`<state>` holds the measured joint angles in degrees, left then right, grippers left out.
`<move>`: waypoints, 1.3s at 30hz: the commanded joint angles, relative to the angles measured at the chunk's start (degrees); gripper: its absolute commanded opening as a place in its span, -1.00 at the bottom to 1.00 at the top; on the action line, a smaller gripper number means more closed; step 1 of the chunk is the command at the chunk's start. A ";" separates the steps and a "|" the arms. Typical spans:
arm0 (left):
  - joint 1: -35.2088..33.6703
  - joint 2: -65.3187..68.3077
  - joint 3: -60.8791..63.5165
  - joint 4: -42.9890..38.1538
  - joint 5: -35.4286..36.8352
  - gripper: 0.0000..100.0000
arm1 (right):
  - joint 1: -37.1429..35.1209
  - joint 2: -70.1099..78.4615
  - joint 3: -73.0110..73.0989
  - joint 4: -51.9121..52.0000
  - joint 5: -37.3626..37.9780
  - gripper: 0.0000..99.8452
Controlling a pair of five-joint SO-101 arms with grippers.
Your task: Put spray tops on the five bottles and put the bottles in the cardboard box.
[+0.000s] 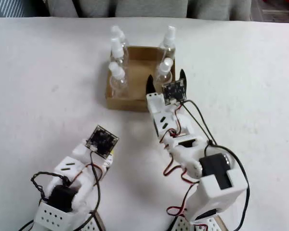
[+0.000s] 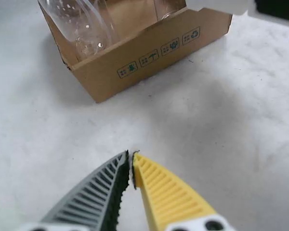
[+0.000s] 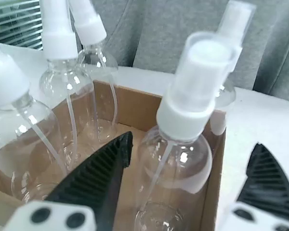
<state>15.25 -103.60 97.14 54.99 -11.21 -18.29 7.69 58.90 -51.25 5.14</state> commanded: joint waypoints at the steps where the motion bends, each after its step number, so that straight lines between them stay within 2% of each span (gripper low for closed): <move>1: -0.40 -0.84 -0.09 0.18 -0.70 -0.95 | -0.13 -5.49 0.09 3.38 0.53 -0.35; 7: -0.40 -0.84 -0.09 0.09 -0.70 -0.95 | -0.22 -10.68 0.09 11.65 0.00 -0.35; 21: -0.40 -0.84 -0.09 -0.18 -0.70 -0.95 | -0.04 -13.93 1.14 12.44 0.09 -0.35; 25: -0.40 -0.84 -0.09 -0.18 -0.70 -0.95 | 0.84 -18.59 3.43 13.05 0.09 -0.35; 39: -0.40 -0.84 -0.09 0.09 -0.70 -0.95 | 1.45 -44.53 16.53 29.41 0.00 -0.35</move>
<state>15.25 -103.60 97.14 54.99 -11.21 -17.49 -29.49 74.11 -25.41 5.14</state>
